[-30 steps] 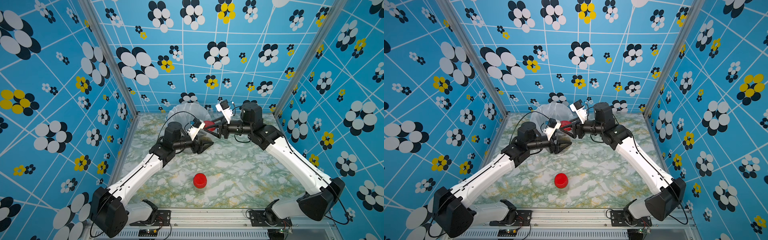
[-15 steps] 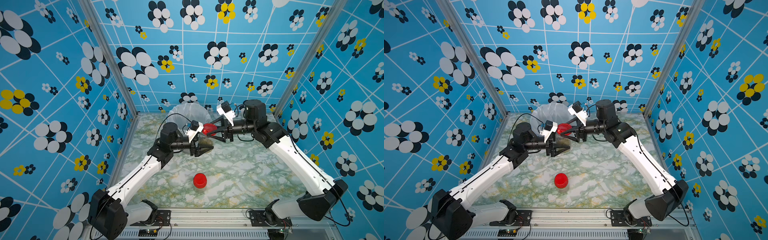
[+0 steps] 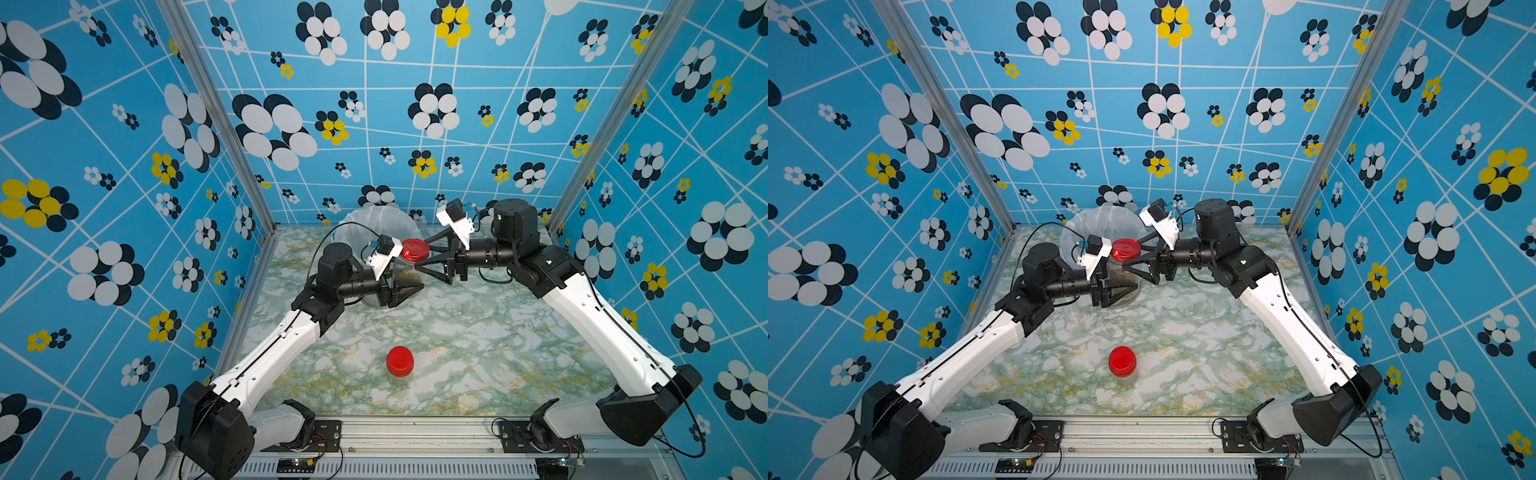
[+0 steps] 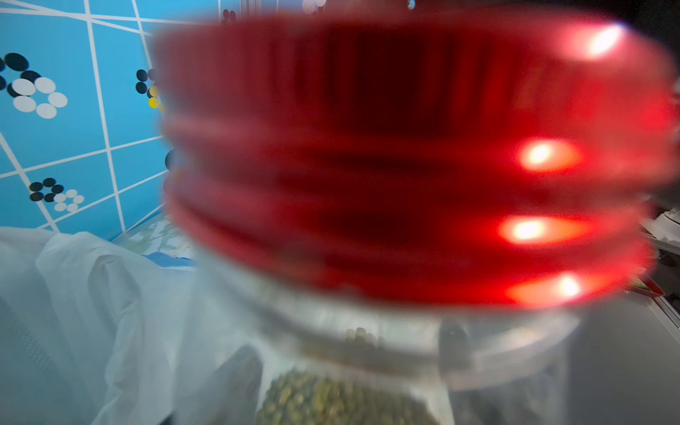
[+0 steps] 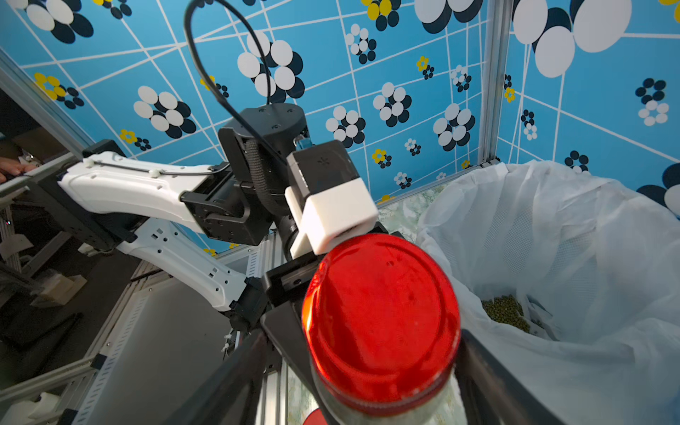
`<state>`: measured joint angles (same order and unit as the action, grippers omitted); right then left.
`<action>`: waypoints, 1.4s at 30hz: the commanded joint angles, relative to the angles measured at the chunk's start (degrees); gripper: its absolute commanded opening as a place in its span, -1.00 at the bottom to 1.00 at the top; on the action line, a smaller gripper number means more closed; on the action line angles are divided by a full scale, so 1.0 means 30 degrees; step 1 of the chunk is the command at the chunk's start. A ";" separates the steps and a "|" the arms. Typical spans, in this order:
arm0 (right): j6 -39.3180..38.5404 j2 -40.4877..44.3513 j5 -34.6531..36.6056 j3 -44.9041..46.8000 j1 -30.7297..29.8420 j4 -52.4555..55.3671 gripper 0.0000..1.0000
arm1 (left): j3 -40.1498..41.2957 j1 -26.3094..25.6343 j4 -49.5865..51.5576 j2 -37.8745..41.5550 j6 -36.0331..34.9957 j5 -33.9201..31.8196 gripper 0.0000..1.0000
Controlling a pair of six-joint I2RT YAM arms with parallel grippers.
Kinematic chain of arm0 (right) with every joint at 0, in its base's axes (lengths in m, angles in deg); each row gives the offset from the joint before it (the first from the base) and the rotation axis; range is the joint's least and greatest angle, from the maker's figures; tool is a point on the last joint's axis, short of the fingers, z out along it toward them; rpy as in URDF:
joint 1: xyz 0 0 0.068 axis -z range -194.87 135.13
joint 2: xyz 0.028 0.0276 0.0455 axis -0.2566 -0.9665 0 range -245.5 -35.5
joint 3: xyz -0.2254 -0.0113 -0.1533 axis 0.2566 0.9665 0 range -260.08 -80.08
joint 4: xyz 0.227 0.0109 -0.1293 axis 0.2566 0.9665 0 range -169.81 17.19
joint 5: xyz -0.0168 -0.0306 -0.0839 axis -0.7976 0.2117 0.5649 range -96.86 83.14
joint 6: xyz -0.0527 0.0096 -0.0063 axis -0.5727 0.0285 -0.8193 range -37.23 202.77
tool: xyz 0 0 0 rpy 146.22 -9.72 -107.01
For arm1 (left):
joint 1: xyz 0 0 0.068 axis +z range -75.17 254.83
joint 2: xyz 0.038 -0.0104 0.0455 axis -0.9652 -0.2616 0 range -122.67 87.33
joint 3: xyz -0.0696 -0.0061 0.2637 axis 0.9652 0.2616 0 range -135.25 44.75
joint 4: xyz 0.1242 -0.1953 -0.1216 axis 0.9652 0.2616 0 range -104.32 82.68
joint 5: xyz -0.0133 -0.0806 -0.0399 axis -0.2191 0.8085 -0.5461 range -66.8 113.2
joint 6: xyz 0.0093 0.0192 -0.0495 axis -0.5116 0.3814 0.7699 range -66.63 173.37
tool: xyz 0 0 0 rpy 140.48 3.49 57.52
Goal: Empty moldy mung beans from jars
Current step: Unscrew the lid from the jar.
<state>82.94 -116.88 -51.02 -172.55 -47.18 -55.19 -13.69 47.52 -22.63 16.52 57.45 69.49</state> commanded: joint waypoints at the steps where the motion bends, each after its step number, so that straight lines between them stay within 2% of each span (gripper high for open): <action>1: 0.2184 0.0560 0.0493 0.0889 -0.0287 -0.1959 0.69 | -0.0806 0.0213 0.0968 -0.0281 0.0387 -0.1934 -0.42; 7: 0.3306 0.0937 0.2085 0.2256 -0.0750 -0.4073 0.73 | -0.1321 -0.0414 0.2128 -0.0421 -0.0431 -0.2507 -0.42; 12: 0.3505 0.0429 0.2779 0.1834 -0.0758 -0.3652 0.70 | -0.1221 -0.0667 0.2231 -0.0380 -0.0685 -0.2577 -0.42; 19: 0.3384 -0.0110 0.2793 0.1234 -0.0767 -0.3016 0.44 | -0.1261 -0.0856 0.2176 -0.0275 -0.0890 -0.2244 -0.43; 24: 0.3439 -0.0222 0.2885 0.1254 -0.0785 -0.3088 0.41 | -0.1213 -0.0931 0.2189 -0.0345 -0.1034 -0.2070 -0.43; 26: 0.3454 -0.0343 0.2835 0.1218 -0.0769 -0.3050 0.26 | -0.1119 -0.0938 0.2101 -0.0330 -0.0956 -0.2301 -0.43; 30: 0.3197 -0.0662 0.2453 0.0883 -0.0771 -0.2442 -0.23 | -0.1079 -0.0945 0.1873 -0.0161 -0.0934 -0.2621 -0.43; 36: 0.1981 -0.0487 0.1057 0.0812 -0.0448 -0.2141 -0.31 | -0.0862 -0.0616 0.1330 0.0010 -0.0684 -0.2060 -0.44; 39: 0.1613 -0.0215 -0.0337 0.0988 0.0207 -0.2423 -0.31 | -0.0341 -0.0163 0.0538 0.0386 -0.0223 -0.1276 -0.44; 42: 0.0690 -0.0118 -0.3025 0.0998 0.0457 -0.2579 -0.30 | -0.0297 -0.0004 0.0556 0.0396 -0.0297 -0.0633 -0.44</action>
<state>88.93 -118.19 -50.76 -168.59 -46.70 -62.90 -14.87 45.82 -17.32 15.80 55.18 65.53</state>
